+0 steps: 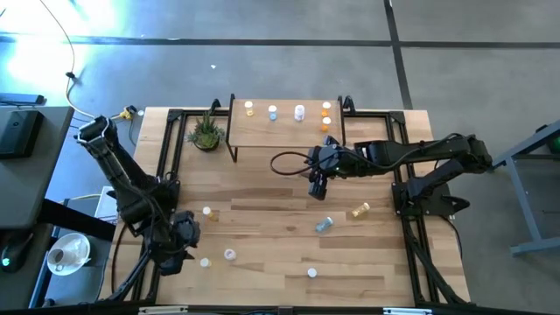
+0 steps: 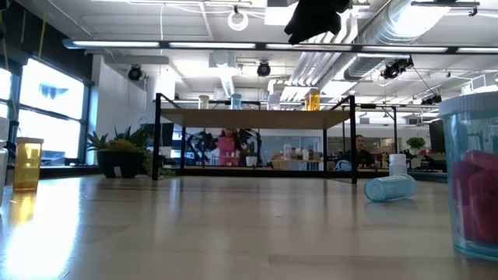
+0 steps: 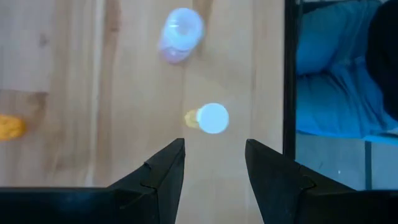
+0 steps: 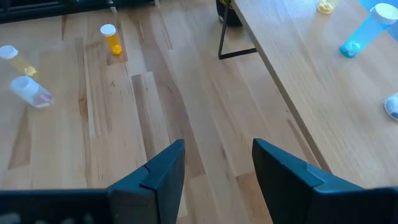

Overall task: Pick and place medicine bottles onto shelf by color
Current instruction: Put the left yellow pill bottle on the shelf

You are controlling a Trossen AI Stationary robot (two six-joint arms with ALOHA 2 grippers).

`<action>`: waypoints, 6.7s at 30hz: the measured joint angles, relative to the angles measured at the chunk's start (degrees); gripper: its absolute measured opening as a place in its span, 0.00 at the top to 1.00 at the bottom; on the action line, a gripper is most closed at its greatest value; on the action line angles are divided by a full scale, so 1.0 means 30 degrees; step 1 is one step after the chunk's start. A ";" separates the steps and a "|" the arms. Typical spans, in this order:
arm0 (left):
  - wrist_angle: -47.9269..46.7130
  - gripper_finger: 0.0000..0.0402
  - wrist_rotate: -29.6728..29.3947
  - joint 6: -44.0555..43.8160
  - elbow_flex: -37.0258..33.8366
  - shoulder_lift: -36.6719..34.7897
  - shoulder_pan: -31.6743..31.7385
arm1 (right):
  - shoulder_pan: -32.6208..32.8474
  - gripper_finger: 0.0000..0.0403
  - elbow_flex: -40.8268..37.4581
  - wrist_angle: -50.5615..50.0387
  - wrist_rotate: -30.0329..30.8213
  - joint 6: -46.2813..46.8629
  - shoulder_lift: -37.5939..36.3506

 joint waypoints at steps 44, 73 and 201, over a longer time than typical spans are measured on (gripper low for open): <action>0.3654 0.60 -0.6847 -0.0113 0.0000 0.6317 -0.3794 | 0.0000 0.56 0.0007 0.0415 -0.0015 -0.0029 0.0007; 0.4212 0.68 -0.7111 -0.0778 0.0000 0.8012 -0.3210 | 0.0000 0.56 0.0015 0.0423 -0.0022 -0.0313 0.0007; -0.0196 0.72 0.3389 2.3383 0.9697 0.7233 2.9895 | 0.0000 0.56 0.0015 0.0255 -0.0156 0.0182 0.0007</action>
